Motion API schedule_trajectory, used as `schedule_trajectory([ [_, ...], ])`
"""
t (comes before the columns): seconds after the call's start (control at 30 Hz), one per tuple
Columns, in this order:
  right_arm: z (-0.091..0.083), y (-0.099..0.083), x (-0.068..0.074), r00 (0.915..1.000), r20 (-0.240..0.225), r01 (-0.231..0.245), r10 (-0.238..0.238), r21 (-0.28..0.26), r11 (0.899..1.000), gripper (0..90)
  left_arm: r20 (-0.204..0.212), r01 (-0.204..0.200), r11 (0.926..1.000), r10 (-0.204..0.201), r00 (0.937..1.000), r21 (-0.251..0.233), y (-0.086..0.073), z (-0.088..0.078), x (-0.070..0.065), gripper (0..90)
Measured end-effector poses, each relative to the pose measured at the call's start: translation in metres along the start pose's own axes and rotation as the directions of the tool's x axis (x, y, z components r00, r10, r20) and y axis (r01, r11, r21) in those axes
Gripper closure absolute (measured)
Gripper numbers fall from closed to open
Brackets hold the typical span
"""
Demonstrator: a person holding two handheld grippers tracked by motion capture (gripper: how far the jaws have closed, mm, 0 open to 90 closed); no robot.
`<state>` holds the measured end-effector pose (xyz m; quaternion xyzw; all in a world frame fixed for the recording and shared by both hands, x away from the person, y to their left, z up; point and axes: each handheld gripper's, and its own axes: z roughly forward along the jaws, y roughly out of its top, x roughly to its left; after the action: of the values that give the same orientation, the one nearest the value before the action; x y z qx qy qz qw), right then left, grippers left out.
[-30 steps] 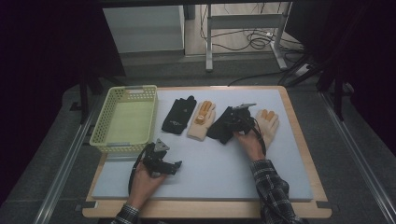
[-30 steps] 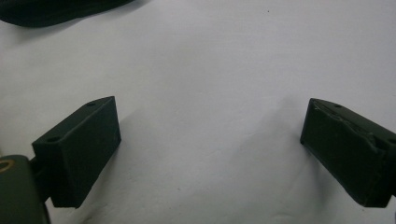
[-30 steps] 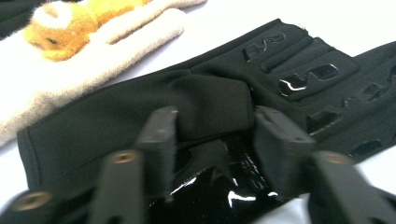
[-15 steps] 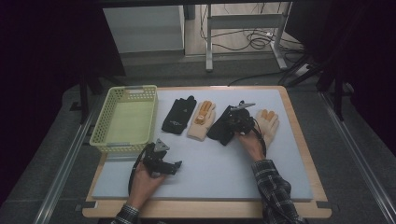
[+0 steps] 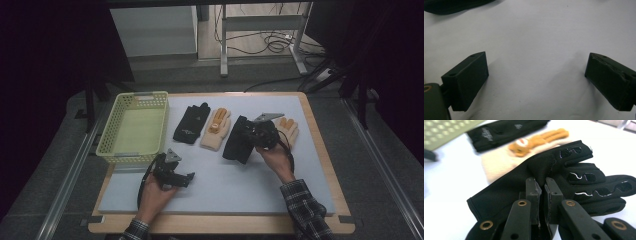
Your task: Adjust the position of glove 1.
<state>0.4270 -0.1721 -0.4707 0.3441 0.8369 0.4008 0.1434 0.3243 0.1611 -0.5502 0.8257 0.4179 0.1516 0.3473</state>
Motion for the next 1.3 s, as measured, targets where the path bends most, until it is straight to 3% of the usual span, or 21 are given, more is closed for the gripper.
schedule_trajectory([
  [0.13,-0.015,0.002,0.016,0.9985,-0.048,0.024,-0.024,-0.009,1.000,82.4,-0.001,-0.002,1.0000,0.002,1.0000,0.001,0.000,0.000,0.000,5.2],
  [0.27,-0.028,-0.001,0.039,0.9910,-0.120,0.060,-0.060,-0.007,0.998,82.3,-0.001,0.000,1.0000,0.000,1.0000,-0.002,0.000,0.000,0.000,5.2],
  [0.3,-0.028,-0.001,0.039,0.9910,-0.120,0.060,-0.060,-0.007,0.998,82.3,-0.001,0.000,1.0000,0.000,1.0000,-0.002,0.000,0.000,0.000,5.2],
  [0.37,-0.031,-0.008,0.058,0.9828,-0.163,0.088,-0.086,0.005,0.996,82.2,0.000,0.002,1.0000,-0.002,1.0000,-0.002,0.000,0.000,0.000,5.2],
  [0.43,-0.031,-0.011,0.064,0.9795,-0.176,0.101,-0.098,0.011,0.995,82.3,-0.001,0.000,1.0000,0.000,1.0000,-0.002,0.000,0.000,0.000,5.2],
  [0.47,-0.027,-0.018,0.077,0.9724,-0.201,0.127,-0.119,0.029,0.991,82.1,-0.001,0.000,1.0000,0.000,1.0000,-0.001,0.000,0.000,0.000,5.2],
  [0.6,-0.018,-0.027,0.090,0.9655,-0.216,0.161,-0.145,0.056,0.985,81.9,0.000,0.002,1.0000,-0.002,1.0000,-0.001,0.000,0.000,0.000,5.2],
  [0.67,-0.004,-0.037,0.098,0.9572,-0.228,0.203,-0.179,0.088,0.975,78.9,0.000,0.002,1.0000,-0.002,1.0000,-0.002,0.000,0.000,0.000,5.2],
  [0.73,0.001,-0.042,0.100,0.9546,-0.230,0.214,-0.190,0.088,0.973,74.4,0.000,-0.001,1.0000,0.001,1.0000,0.001,0.000,0.000,0.000,5.3],
  [0.77,0.004,-0.045,0.099,0.9549,-0.235,0.203,-0.181,0.071,0.977,63.5,0.000,-0.001,1.0000,0.001,1.0000,0.000,0.000,0.000,0.000,5.3],
  [0.83,0.003,-0.044,0.098,0.9602,-0.221,0.190,-0.171,0.068,0.979,55.8,0.000,-0.001,1.0000,0.001,1.0000,0.000,0.000,0.000,0.000,5.3],
  [1.07,-0.006,-0.036,0.077,0.9751,-0.193,0.116,-0.109,0.025,0.993,49.1,-0.001,0.004,1.0000,-0.004,1.0000,-0.004,0.000,0.000,-0.001,5.3],
  [1.27,0.004,-0.030,0.067,0.9818,-0.171,0.088,-0.082,0.025,0.996,47.4,-0.015,-0.001,1.0000,0.001,0.9999,0.000,-0.001,-0.001,-0.002,5.7],
  [1.3,0.011,-0.026,0.064,0.9831,-0.169,0.076,-0.071,0.024,0.997,47.3,-0.012,0.013,0.9999,-0.013,0.9998,0.003,-0.002,-0.003,-0.002,5.8],
])
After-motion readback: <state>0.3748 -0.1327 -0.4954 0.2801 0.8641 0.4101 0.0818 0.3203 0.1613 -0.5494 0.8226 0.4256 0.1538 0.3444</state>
